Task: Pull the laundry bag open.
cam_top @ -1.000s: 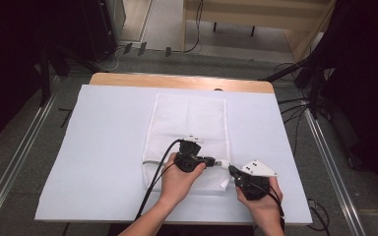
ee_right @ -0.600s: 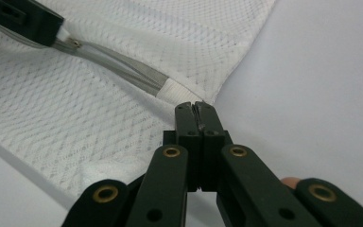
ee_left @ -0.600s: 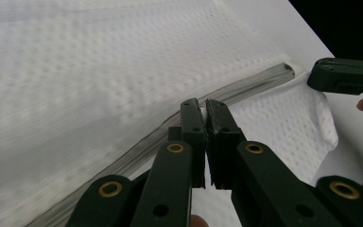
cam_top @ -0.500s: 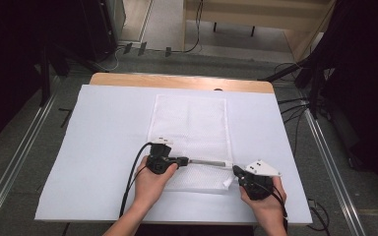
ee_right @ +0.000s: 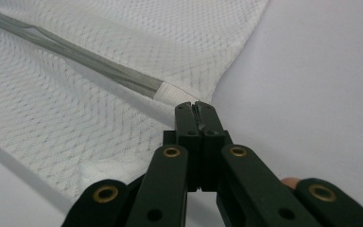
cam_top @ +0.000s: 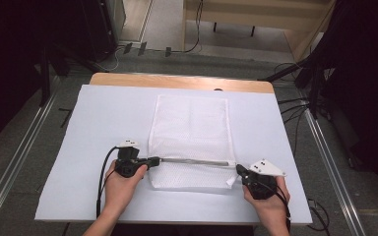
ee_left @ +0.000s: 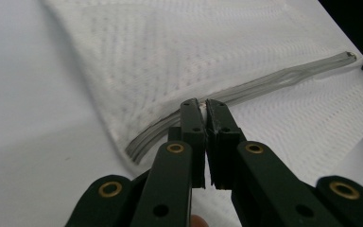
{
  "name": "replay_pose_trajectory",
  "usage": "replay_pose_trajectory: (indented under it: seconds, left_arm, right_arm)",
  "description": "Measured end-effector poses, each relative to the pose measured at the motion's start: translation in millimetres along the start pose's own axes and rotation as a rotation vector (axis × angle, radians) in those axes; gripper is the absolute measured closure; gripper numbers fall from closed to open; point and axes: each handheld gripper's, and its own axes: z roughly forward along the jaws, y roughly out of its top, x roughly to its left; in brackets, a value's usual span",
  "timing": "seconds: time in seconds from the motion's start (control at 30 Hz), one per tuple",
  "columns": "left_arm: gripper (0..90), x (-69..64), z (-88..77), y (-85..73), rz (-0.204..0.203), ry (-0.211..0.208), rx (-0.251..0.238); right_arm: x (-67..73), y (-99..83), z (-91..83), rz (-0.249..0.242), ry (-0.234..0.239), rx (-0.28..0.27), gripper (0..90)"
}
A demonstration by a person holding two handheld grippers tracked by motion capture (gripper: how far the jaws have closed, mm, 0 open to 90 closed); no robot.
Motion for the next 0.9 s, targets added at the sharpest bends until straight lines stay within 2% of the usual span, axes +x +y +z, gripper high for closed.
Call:
replay_pose_trajectory:
  seconds: [0.2,0.4,0.5,0.57,0.63,0.67,0.73,0.77,0.8,0.87,0.9]
  left_arm:
    - [88.3,14.5,-13.3,-9.7,-0.025,-0.004,-0.011]
    - [88.3,19.6,-25.2,-13.9,-0.005,0.034,-0.016]
    - [88.2,26.3,-29.3,-18.4,-0.029,0.019,-0.019]
    - [88.2,26.0,-30.2,-21.1,-0.02,0.025,-0.02]
    - [87.6,24.7,-31.3,-22.8,0.008,0.015,-0.04]
    - [83.9,24.5,-32.9,-23.5,0.021,0.013,-0.044]
    - [61.9,24.6,-35.7,-25.4,0.041,-0.006,-0.065]
    - [56.6,24.1,-39.4,-27.6,0.056,0.007,-0.085]
    - [46.5,23.0,-41.3,-29.3,0.06,0.026,-0.109]
    - [36.9,23.1,-50.8,-34.4,0.088,0.091,-0.158]
    - [27.0,24.1,-54.5,-35.5,0.096,0.116,-0.167]
  right_arm:
    - [-0.5,0.7,-1.4,0.009,0.0,-0.003,90.0]
    - [-1.5,1.3,-1.0,0.023,-0.023,0.011,90.0]
    - [-2.5,0.7,-1.4,0.027,-0.009,0.006,90.0]
    - [0.3,1.5,-1.5,0.018,-0.013,0.007,90.0]
    - [2.1,1.9,-1.5,0.012,-0.019,0.01,90.0]
    - [2.0,2.1,-1.4,0.014,-0.019,0.01,90.0]
    - [0.1,2.1,-1.9,0.02,-0.015,0.012,90.0]
    - [-0.5,1.9,-2.0,0.02,-0.011,0.011,90.0]
    - [-0.4,1.7,-2.0,0.019,-0.01,0.01,90.0]
    - [-0.2,1.4,-1.9,0.016,-0.005,0.009,90.0]
    - [-0.3,1.1,-1.6,0.015,0.004,0.003,90.0]
